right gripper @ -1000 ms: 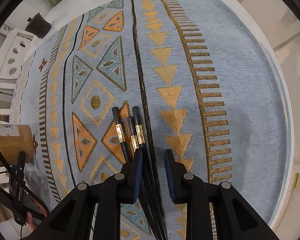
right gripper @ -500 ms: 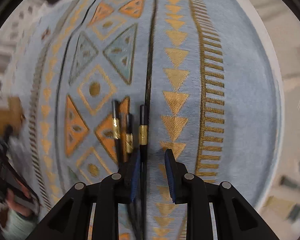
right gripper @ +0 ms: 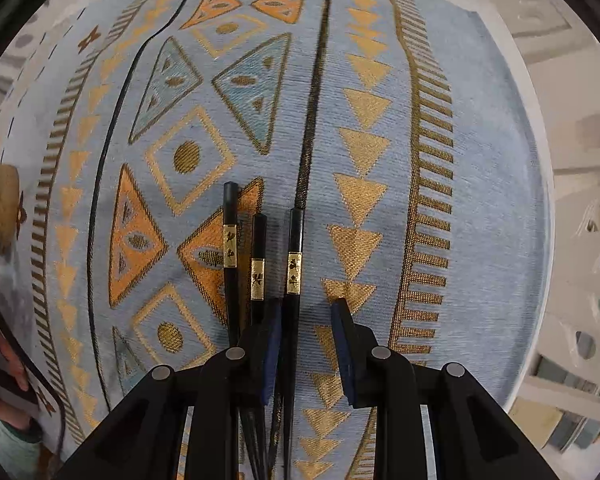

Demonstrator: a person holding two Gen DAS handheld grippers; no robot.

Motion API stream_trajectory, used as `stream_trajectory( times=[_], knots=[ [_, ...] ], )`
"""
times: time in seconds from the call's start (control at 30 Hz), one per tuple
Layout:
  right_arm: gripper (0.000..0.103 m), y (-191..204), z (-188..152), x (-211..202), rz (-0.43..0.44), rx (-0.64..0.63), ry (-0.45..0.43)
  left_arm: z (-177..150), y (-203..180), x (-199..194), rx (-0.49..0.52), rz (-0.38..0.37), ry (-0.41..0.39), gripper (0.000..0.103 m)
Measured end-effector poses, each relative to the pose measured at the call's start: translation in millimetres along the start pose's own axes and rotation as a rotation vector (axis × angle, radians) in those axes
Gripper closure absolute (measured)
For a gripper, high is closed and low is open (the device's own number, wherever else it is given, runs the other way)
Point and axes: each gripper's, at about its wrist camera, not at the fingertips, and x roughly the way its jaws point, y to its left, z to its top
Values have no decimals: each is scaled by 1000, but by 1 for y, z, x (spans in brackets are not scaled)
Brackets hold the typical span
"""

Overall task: Organize utensils
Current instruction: 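Grasp one black chopstick with the right tool, then lift the black chopstick with the right tool and carry it over the cup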

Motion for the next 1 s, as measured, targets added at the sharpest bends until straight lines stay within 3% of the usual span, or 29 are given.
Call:
stream_trajectory(
  times=[0.07,0.13,0.3,0.47,0.73,1.0],
  knots=[
    [80,-3,-2,0,10,15,-21,0,0,0,2,3,-3,2],
    [97,-11,-5,-4,46,48,-59,0,1,0,2,4,-3,2],
    [96,-36,-22,-16,89,158,-125,-1,1,1,2,4,-2,2],
    [96,-42,-49,-68,157,149,-286,-1,1,1,2,4,-2,2],
    [97,-33,-84,-155,212,101,-575,0,0,0,1,2,-1,2],
    [97,-3,-79,-219,313,101,-794,0,-1,0,1,2,-1,2]
  ],
)
